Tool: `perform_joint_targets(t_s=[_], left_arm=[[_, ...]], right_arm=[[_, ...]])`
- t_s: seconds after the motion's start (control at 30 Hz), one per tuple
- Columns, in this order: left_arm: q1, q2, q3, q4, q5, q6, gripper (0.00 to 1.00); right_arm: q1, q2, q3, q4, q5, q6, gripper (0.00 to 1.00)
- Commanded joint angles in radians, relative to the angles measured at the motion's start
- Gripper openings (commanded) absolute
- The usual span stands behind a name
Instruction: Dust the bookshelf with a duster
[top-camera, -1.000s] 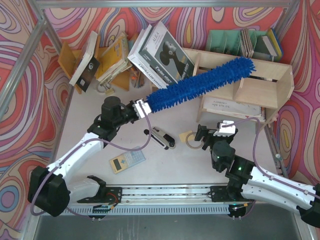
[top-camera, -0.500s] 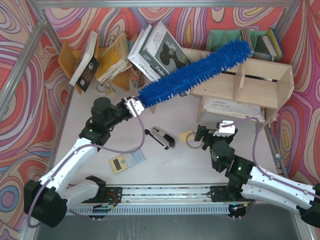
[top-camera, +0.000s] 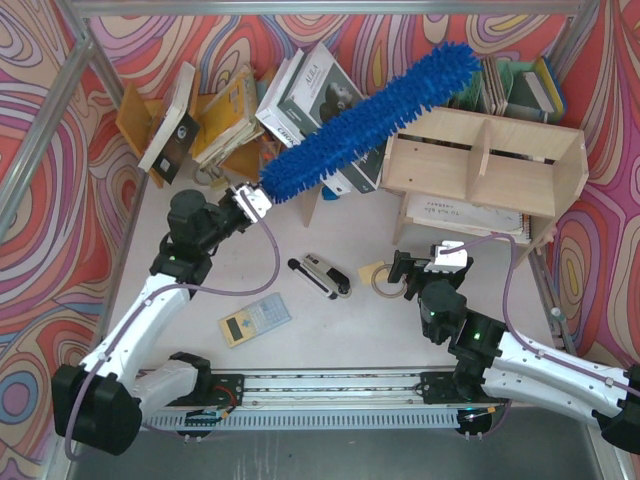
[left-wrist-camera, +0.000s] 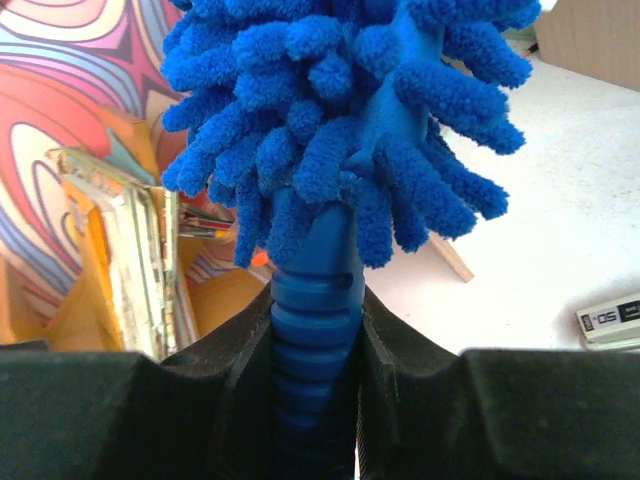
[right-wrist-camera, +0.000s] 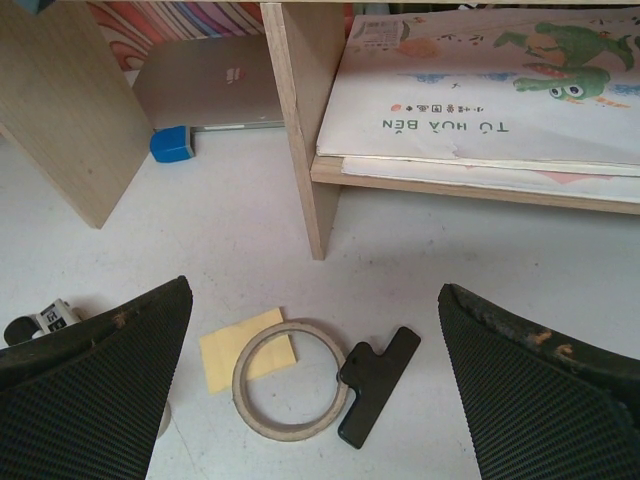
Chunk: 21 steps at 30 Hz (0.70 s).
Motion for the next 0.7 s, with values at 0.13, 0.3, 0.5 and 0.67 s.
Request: perform_joint_targets(t_s=[0.13,0.3,0.5,0.67], left_arm=[[-0.042,0.073,-0.015,0.081,0.040,-0.052,0.00],[-0.111,0.127,-0.016,0.058,0.025,-0.030,0.00],[-0.132,0.160,-0.015,0.058,0.020,-0.029,0.00],[-0.133,0.133,-0.004,0.068,-0.008,-0.045,0.00]], right_arm=[[-0.003,-0.012,0.028,-0.007,0.021,0.006,0.99],[-0.003,-0.018,0.026,-0.008,0.019,0.006,0.99],[-0.003,-0.023,0.025,-0.006,0.016,0.006,0.99],[-0.003,-0.017,0.026,-0.004,0.014,0.006,0.99]])
